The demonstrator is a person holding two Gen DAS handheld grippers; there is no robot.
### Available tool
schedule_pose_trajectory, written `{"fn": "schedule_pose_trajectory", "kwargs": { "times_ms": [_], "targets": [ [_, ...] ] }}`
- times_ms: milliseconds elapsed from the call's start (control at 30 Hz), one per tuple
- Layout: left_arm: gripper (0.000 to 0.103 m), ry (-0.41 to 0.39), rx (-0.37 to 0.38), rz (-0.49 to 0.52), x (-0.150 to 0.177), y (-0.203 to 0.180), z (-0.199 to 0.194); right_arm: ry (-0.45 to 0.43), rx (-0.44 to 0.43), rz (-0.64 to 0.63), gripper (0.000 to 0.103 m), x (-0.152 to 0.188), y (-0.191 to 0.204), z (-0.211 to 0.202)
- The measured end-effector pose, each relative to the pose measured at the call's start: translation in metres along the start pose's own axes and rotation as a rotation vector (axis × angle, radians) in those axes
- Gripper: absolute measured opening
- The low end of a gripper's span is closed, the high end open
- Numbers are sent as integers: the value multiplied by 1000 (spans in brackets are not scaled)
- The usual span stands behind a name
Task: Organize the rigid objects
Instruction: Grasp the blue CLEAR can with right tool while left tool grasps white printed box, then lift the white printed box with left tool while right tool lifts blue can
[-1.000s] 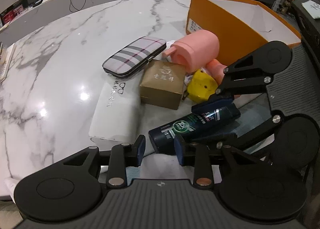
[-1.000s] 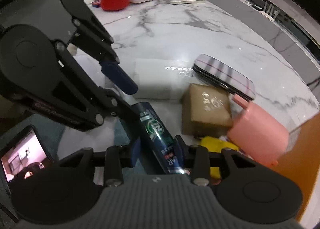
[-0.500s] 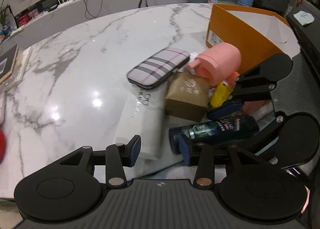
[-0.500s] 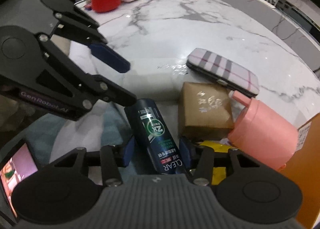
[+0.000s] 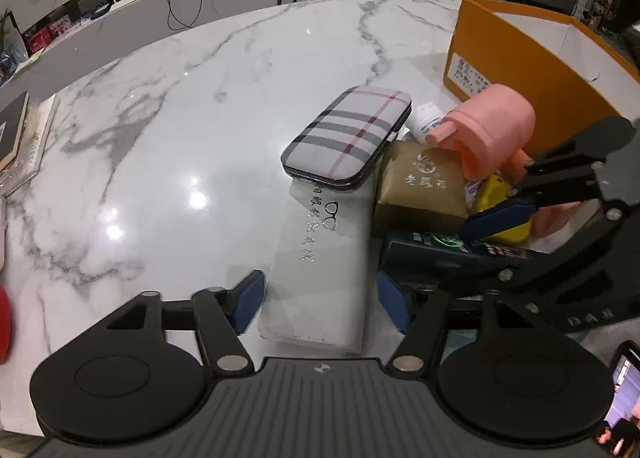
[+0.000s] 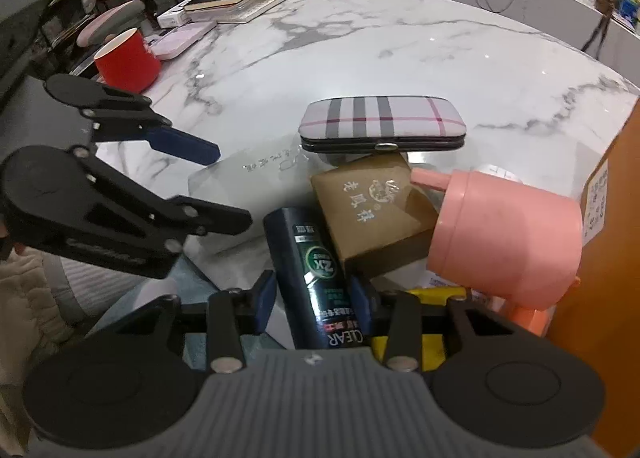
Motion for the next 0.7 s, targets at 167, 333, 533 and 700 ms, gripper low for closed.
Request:
{"fn": "schedule_pose_trajectory", "kwargs": {
  "times_ms": [167, 333, 533, 700],
  "targets": [
    [77, 59, -13, 17, 7, 0, 18, -1, -4, 18, 46, -1, -1, 7],
    [72, 90, -11, -19, 12, 2, 19, -5, 29, -46, 43, 2, 3, 7],
    [71, 117, 2, -120, 11, 1, 2, -20, 3, 37, 39, 2, 1, 2],
    [70, 142, -31, -126, 17, -2, -22, -16, -21, 95, 37, 3, 4, -2]
  ]
}}
Point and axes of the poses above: each gripper's, at about its wrist camera, not at the fingertips, and z roughly the way its jaws point, y to its left, x to its underside, the point moved 10 cm from there along z, roughly the way its jaws point
